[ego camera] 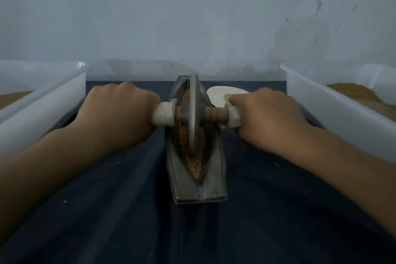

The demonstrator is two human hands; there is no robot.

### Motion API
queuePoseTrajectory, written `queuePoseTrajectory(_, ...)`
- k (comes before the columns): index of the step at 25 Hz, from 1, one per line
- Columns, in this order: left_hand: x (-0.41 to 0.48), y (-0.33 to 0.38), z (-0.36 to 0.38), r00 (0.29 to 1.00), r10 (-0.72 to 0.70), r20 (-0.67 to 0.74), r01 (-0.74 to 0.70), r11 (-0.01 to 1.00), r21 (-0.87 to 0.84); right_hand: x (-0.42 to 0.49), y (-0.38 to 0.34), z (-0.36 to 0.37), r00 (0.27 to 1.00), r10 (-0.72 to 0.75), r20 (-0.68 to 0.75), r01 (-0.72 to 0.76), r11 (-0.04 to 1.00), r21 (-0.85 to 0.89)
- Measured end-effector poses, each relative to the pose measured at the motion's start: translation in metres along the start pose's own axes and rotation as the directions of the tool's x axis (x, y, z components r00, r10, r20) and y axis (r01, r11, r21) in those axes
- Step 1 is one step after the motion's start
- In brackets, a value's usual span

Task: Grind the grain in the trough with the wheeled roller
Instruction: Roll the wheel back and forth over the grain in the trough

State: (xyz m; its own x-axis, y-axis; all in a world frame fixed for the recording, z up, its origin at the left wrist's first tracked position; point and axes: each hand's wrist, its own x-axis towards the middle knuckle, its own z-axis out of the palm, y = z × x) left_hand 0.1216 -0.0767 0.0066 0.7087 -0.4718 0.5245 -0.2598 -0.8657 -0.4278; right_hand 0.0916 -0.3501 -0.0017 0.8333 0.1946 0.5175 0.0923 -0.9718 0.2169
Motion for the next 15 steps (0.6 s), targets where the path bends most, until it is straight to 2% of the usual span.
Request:
queuePoseTrajectory(3, -0.020, -0.009, -0.009, 0.998, 0.036, -0.054, -0.039, 0.998, -0.059, -0.027, 0.009, -0.020, 0.995, -0.042, -0.087, 0.039, 0.999, -0.032)
queuePoseTrajectory(6, -0.007, -0.001, 0.007, 0.999, -0.035, -0.027, 0.035, 0.999, 0.020, -0.004, 0.002, -0.003, 1.000, 0.018, -0.006, -0.018, 0.998, -0.061)
queuePoseTrajectory(8, 0.023, 0.004, 0.024, 0.995, -0.104, 0.006, 0.104, 0.994, -0.017, 0.034, -0.004, 0.019, 0.998, 0.055, 0.008, -0.055, 0.998, -0.034)
queuePoseTrajectory(11, 0.063, 0.001, 0.039, 0.978, -0.160, 0.130, 0.168, 0.984, -0.056, 0.073, -0.008, 0.031, 0.992, 0.112, 0.063, -0.113, 0.993, 0.024)
queuePoseTrajectory(15, 0.030, 0.002, 0.021, 0.991, -0.099, 0.094, 0.107, 0.990, -0.087, 0.039, -0.009, 0.013, 0.996, 0.055, 0.070, -0.057, 0.998, 0.029)
